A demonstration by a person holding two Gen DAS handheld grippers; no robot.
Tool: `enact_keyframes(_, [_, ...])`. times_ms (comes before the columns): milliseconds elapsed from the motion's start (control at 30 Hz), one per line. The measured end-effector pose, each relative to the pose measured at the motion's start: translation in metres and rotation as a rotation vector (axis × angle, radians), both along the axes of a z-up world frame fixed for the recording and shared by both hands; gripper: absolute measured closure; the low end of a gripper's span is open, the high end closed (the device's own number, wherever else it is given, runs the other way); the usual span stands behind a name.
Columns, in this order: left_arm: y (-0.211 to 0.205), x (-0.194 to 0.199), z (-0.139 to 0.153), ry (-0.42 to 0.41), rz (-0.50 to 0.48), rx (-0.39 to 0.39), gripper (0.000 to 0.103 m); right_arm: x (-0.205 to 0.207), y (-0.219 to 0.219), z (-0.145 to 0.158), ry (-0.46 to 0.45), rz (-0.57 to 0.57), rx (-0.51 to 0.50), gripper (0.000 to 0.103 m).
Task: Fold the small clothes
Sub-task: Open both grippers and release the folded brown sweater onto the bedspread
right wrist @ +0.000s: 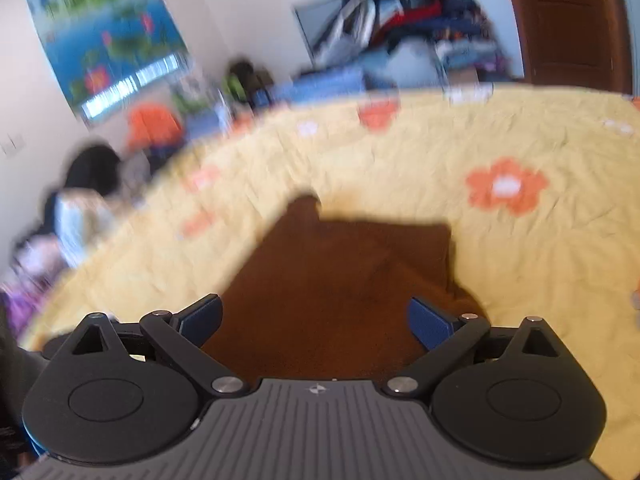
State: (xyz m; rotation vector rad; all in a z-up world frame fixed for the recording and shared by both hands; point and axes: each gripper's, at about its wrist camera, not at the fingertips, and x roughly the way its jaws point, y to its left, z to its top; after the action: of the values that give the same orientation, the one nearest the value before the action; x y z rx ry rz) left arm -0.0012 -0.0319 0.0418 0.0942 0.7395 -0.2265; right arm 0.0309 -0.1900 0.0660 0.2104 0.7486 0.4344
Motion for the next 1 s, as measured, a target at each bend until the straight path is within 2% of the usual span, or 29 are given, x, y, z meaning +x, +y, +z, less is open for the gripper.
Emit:
enact_keyframes(33, [0.001, 0.000, -0.004, -0.013, 0.002, -0.008, 0.018, 0.008, 0.005, -0.014, 0.027, -0.015, -0.066, 0.005])
enact_keyframes(67, [0.002, 0.000, -0.007, -0.012, 0.003, -0.018, 0.017, 0.010, 0.008, -0.028, 0.037, -0.029, -0.127, 0.000])
enact_keyframes(100, [0.005, 0.000, -0.008, 0.000, 0.011, -0.039, 0.017, 0.006, 0.010, -0.035, -0.021, -0.031, -0.164, 0.000])
enact_keyframes(133, [0.009, 0.002, -0.008, 0.021, 0.024, -0.071, 0.017, 0.001, 0.007, -0.038, -0.047, -0.025, -0.154, 0.000])
enact_keyframes(200, [0.015, 0.003, -0.011, 0.051, 0.039, -0.121, 0.017, -0.002, 0.002, -0.037, -0.043, -0.026, -0.140, 0.000])
enact_keyframes(267, [0.017, 0.001, -0.008, 0.062, 0.046, -0.126, 0.017, -0.005, 0.002, -0.030, -0.028, -0.031, -0.146, 0.000])
enact_keyframes(333, [0.021, -0.008, 0.003, 0.053, 0.056, -0.123, 0.019, -0.012, -0.002, -0.018, -0.029, -0.065, -0.128, 0.005])
enact_keyframes(467, [0.026, -0.025, 0.018, 0.004, 0.038, -0.151, 0.019, -0.035, 0.000, 0.004, -0.127, -0.027, -0.029, 0.000])
enact_keyframes(533, [0.016, -0.018, 0.009, 0.031, 0.023, -0.099, 0.019, -0.026, 0.009, -0.001, -0.091, 0.004, -0.022, 0.000])
enact_keyframes(600, [0.009, -0.012, -0.006, 0.050, 0.018, -0.060, 0.018, -0.006, 0.014, -0.021, -0.009, 0.000, -0.031, 0.000])
enact_keyframes(667, [0.017, -0.017, -0.004, 0.046, 0.047, -0.100, 0.018, -0.003, 0.014, -0.029, -0.048, -0.013, -0.075, 0.000])
enact_keyframes(700, [0.022, -0.023, 0.001, 0.036, 0.062, -0.108, 0.019, -0.005, 0.014, -0.025, -0.031, -0.011, -0.080, 0.000])
enact_keyframes(767, [0.035, -0.043, 0.012, -0.034, 0.090, -0.083, 0.018, -0.019, 0.011, -0.010, -0.024, -0.029, -0.079, 0.000])
enact_keyframes(833, [0.046, -0.064, 0.016, -0.083, 0.115, -0.042, 0.018, -0.046, 0.005, 0.002, -0.064, -0.042, -0.106, 0.000])
enact_keyframes(900, [0.056, -0.081, 0.012, -0.065, 0.135, -0.054, 0.018, -0.079, -0.004, 0.002, -0.079, -0.086, -0.134, 0.000])
enact_keyframes(1000, [0.058, -0.099, -0.003, -0.019, 0.148, -0.060, 0.018, -0.117, -0.019, -0.017, -0.005, -0.135, -0.129, 0.000])
